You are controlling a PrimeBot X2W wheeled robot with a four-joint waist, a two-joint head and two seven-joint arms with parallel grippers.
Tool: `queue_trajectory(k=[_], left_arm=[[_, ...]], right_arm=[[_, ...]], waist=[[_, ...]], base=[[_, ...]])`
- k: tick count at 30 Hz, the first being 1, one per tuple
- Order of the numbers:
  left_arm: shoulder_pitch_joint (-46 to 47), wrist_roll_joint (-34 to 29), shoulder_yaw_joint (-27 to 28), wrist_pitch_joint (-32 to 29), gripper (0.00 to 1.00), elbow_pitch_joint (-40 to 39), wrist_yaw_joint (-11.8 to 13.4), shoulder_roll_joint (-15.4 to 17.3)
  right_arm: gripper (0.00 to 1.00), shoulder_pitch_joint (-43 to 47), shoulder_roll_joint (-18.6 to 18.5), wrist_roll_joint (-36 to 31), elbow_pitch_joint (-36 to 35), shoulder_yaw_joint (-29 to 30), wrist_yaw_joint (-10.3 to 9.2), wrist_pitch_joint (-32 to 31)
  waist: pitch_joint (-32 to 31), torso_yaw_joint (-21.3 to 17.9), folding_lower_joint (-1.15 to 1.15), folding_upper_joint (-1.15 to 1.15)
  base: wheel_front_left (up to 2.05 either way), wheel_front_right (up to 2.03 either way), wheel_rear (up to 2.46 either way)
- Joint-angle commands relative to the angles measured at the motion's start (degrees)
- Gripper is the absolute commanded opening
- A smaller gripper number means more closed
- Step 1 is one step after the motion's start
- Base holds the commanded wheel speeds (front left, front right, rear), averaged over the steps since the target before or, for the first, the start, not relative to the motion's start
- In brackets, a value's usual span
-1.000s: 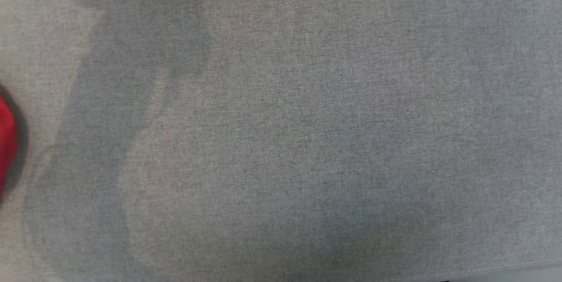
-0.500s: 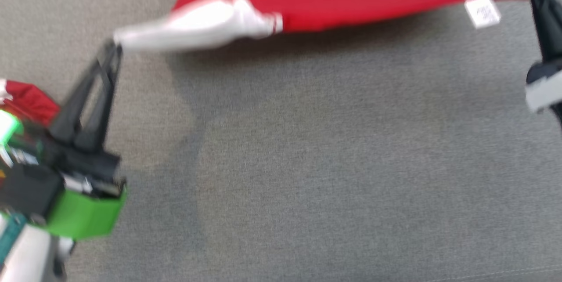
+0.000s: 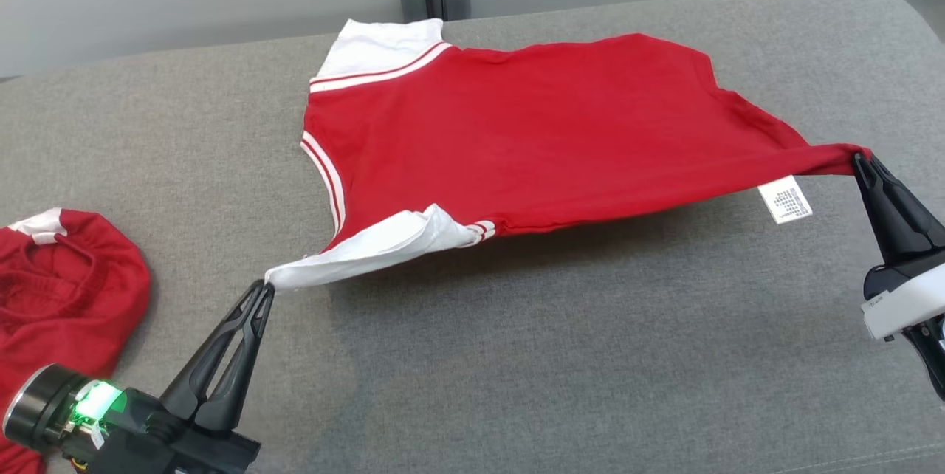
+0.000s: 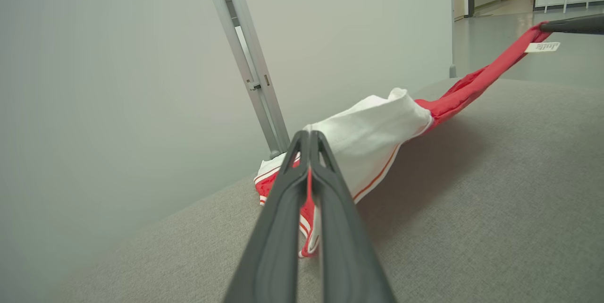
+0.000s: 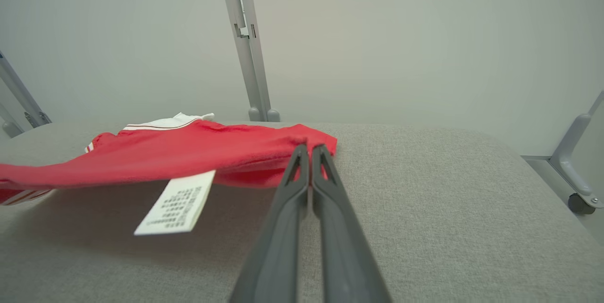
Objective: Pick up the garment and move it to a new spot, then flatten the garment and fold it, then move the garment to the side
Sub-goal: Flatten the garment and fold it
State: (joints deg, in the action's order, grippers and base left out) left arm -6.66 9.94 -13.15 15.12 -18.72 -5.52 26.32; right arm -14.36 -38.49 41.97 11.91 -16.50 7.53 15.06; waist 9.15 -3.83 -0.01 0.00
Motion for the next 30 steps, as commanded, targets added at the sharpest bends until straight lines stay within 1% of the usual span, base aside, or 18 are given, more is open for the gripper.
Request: queue_trajectory(k=[1, 5, 7, 11, 15, 17, 20, 22, 25, 30], left_arm=[[-0.6, -0.4, 0.7, 0.0, 0.0, -0.5, 0.0, -0.3], [2.7, -0.8, 2.2, 0.0, 0.0, -1.9, -0.4, -0.4], [5.5, -0.9, 3.0, 0.0, 0.0, -2.8, -0.6, 0.6], [15.1, -0.3, 3.4, -0.5, 0.0, -4.0, -1.4, 4.2], [28.1, 1.0, 1.8, -3.2, 0.0, -4.8, -1.9, 8.9], [35.0, 2.4, 0.0, -5.0, 0.0, -4.5, -1.9, 11.1], [46.0, 4.5, -4.1, -7.3, 0.0, -3.0, -2.0, 14.7], [53.1, 6.4, -6.8, -8.2, 0.0, -0.9, -2.0, 16.0], [63.1, 8.4, -11.5, -8.9, 0.0, 3.9, -2.0, 17.1], [78.9, 10.8, -20.5, -10.8, 0.0, 14.1, -1.9, 16.9]], right_arm=[[0.0, 0.5, 0.1, -0.5, -0.6, 0.6, -0.08, 0.2], [0.0, -1.1, -0.8, -1.3, -2.3, 1.2, -0.08, 0.2], [0.0, -3.1, -2.1, -1.7, -3.2, 1.6, -0.09, 0.2], [0.0, -8.5, -5.4, -2.0, -4.8, 2.2, -0.08, 0.2], [0.0, -16.0, -9.0, -1.3, -5.7, 1.5, -0.08, -0.5], [0.0, -19.9, -10.5, -1.1, -5.6, 0.9, -0.08, -1.5], [0.0, -26.2, -11.8, -0.7, -5.0, -1.0, -0.08, -3.5], [0.0, -30.4, -12.4, -0.7, -3.9, -2.5, -0.08, -4.7], [0.0, -36.4, -12.2, -0.4, -1.5, -5.4, -0.08, -6.3], [0.0, -46.5, -11.0, -0.8, 3.8, -9.7, -0.08, -8.5]], waist=[[-1.0, -0.3, 0.01, 0.0], [-1.7, -0.5, 0.01, 0.0], [-2.1, -0.4, 0.01, 0.0], [-2.7, 0.0, 0.01, 0.0], [-2.2, -0.1, 0.01, 0.0], [-1.6, -0.2, 0.01, 0.0], [-0.1, -0.3, 0.01, 0.0], [1.4, -0.4, 0.01, 0.0], [4.4, -0.5, 0.01, 0.0], [11.5, -0.3, 0.01, 0.0]], base=[[0.0, 0.0, 0.0], [0.0, 0.0, 0.0], [0.0, 0.0, 0.0], [0.0, 0.0, 0.0], [0.0, 0.0, 0.0], [0.0, 0.0, 0.0], [0.0, 0.0, 0.0], [0.0, 0.0, 0.0], [0.0, 0.0, 0.0], [0.0, 0.0, 0.0]])
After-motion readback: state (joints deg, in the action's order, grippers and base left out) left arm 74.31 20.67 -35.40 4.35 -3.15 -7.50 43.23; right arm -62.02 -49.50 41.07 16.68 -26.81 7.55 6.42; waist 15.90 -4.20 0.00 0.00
